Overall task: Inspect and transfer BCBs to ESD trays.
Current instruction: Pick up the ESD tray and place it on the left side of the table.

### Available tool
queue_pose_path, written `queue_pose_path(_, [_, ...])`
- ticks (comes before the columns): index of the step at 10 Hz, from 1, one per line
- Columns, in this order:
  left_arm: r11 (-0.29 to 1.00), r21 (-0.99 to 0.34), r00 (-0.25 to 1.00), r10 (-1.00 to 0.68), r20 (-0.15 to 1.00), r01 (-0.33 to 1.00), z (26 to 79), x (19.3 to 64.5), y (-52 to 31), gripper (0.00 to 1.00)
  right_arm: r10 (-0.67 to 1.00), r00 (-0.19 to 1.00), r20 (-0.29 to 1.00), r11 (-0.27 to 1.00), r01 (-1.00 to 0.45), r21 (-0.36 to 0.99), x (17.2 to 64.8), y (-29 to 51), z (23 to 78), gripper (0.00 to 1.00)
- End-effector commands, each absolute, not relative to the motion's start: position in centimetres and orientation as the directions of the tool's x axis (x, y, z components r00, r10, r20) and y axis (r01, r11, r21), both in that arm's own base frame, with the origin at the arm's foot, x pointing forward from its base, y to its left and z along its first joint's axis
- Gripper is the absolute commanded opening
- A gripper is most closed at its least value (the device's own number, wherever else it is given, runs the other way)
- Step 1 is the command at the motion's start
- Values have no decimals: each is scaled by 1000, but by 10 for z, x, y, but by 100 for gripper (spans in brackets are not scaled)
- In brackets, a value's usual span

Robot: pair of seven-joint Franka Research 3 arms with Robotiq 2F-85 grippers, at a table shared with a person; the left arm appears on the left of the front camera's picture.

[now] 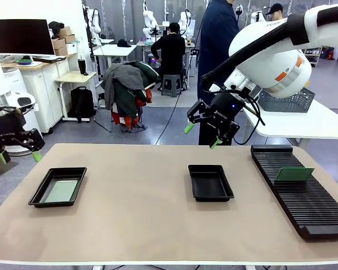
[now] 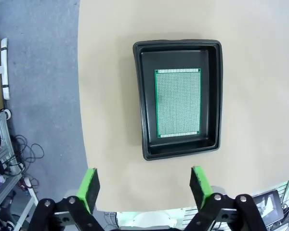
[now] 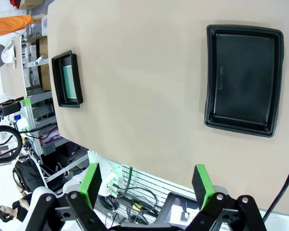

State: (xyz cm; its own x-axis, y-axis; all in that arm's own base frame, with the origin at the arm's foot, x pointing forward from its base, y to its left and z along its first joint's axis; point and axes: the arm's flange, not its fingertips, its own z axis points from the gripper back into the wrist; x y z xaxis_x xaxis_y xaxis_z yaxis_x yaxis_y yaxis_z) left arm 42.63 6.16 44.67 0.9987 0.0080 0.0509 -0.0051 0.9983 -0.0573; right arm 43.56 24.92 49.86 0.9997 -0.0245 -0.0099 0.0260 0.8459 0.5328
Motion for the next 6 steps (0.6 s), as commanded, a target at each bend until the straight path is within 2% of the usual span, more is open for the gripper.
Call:
queue_pose_path(1, [1000, -15, 999, 20, 37, -19, 458, 424, 59, 100, -34, 999, -14, 852, 36, 522, 438, 252, 499, 100])
queue_pose_path(6, [999, -49, 999, 3, 51, -1, 453, 427, 61, 100, -34, 999, -14, 852, 36, 522, 438, 252, 499, 100])
